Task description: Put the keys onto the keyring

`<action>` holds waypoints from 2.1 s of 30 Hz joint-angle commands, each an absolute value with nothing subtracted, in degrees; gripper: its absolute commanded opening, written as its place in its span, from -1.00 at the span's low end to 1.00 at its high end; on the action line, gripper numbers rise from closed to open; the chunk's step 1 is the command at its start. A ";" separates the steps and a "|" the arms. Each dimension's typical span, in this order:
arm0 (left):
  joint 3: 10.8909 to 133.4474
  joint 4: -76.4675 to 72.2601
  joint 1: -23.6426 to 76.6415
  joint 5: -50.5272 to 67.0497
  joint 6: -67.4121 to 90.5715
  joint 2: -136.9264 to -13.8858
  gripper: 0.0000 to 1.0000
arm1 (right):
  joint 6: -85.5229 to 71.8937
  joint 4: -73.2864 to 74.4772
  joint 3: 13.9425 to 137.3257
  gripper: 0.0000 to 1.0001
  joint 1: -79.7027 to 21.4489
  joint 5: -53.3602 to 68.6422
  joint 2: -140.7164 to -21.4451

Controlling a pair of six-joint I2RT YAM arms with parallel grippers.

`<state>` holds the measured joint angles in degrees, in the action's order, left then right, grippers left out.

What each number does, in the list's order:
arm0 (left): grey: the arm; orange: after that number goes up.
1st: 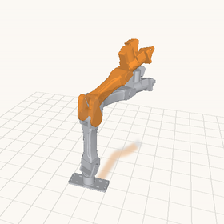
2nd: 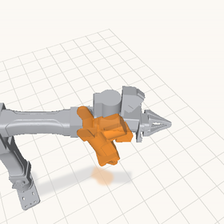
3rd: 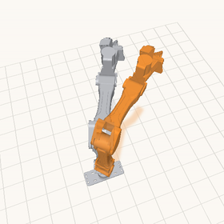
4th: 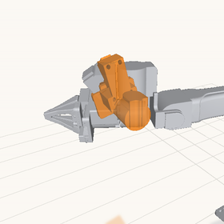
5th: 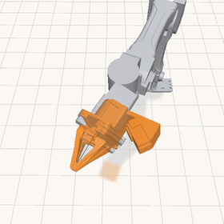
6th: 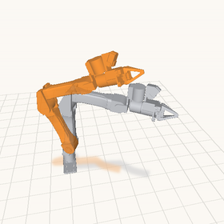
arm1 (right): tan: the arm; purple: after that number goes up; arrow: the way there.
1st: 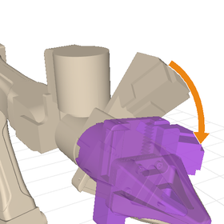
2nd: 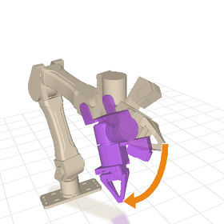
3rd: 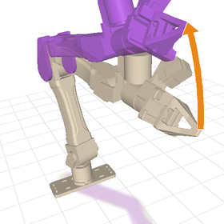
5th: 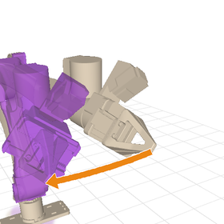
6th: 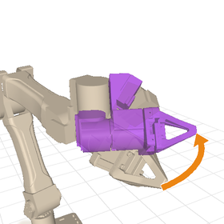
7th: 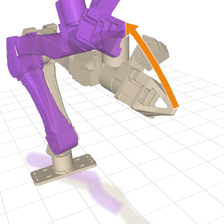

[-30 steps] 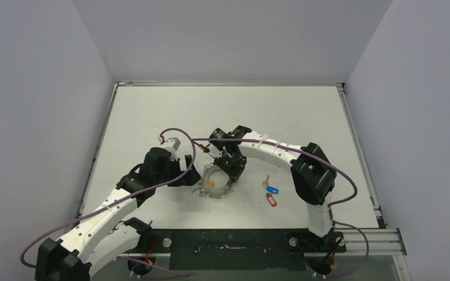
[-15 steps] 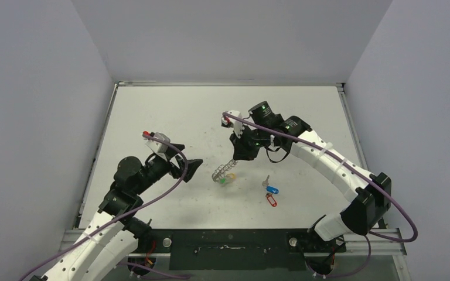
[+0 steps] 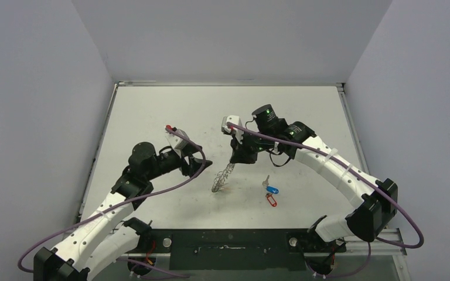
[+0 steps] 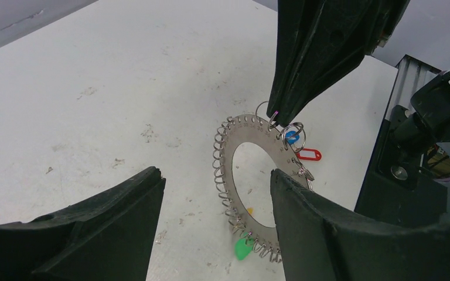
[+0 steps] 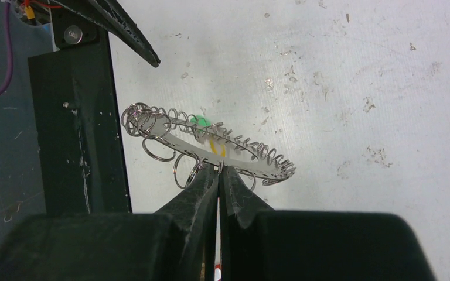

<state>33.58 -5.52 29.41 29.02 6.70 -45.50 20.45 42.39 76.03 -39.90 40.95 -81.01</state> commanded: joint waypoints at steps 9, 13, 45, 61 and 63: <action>34.45 -9.79 30.87 30.46 6.00 -47.84 0.27 | 23.74 34.46 66.99 -1.00 -50.25 23.93 -76.84; 32.97 -8.03 31.90 30.29 5.39 -47.06 0.26 | 20.33 30.68 60.56 -1.00 -52.23 22.09 -75.95; 25.82 -17.82 41.82 30.92 -1.77 -52.99 -0.14 | 16.16 23.61 61.49 -1.00 -48.88 39.55 -74.46; 25.30 -16.88 44.50 31.90 -3.84 -54.10 -0.45 | 16.86 20.82 58.63 -1.00 -46.93 45.49 -72.62; 25.44 -17.79 44.63 32.56 -3.78 -54.57 -0.47 | 17.41 21.00 58.54 -1.00 -46.93 45.57 -72.44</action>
